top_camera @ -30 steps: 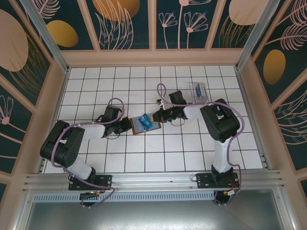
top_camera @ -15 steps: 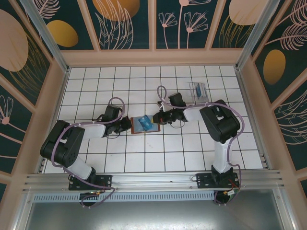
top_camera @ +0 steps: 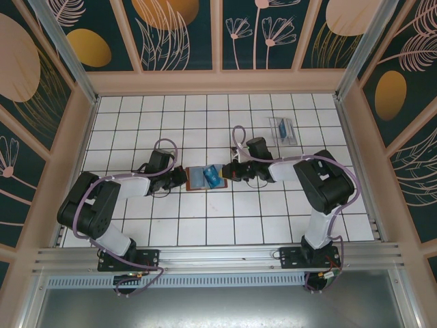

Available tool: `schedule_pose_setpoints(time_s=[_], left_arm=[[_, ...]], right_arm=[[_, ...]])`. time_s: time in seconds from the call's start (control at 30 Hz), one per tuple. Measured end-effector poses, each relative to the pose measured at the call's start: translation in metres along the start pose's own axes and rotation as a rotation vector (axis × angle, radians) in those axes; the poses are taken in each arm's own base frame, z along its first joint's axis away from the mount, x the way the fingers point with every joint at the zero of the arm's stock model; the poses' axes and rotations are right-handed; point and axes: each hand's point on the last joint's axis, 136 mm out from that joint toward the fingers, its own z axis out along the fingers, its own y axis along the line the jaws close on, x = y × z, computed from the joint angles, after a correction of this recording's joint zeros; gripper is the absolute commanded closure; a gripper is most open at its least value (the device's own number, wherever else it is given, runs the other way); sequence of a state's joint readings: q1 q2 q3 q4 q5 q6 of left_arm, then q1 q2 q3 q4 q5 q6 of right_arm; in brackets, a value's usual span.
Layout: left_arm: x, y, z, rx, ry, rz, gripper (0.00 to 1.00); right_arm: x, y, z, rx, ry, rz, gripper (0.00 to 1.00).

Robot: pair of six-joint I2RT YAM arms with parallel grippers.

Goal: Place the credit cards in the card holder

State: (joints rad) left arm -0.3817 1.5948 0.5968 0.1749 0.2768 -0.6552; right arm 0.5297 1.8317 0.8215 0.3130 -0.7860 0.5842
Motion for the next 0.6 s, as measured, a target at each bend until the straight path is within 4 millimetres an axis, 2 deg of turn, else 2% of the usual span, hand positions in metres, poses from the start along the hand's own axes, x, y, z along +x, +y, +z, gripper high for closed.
schedule_pose_setpoints(time_s=[0.07,0.17,0.4,0.6], left_arm=[[0.0,0.0,0.0,0.0,0.0,0.0,0.93],[0.0,0.0,0.0,0.0,0.0,0.0,0.92],[0.0,0.0,0.0,0.001,0.001,0.0,0.91],[0.0,0.0,0.0,0.002,0.002,0.0,0.91]], right_arm=[[-0.001,0.001,0.0,-0.003,-0.003,-0.002,0.99],[0.0,0.0,0.001,-0.002,0.001,0.0,0.91],[0.004,-0.008,0.008,-0.006,0.028,0.026,0.8],[0.007,-0.002,0.016,-0.018,0.048,0.018,0.73]])
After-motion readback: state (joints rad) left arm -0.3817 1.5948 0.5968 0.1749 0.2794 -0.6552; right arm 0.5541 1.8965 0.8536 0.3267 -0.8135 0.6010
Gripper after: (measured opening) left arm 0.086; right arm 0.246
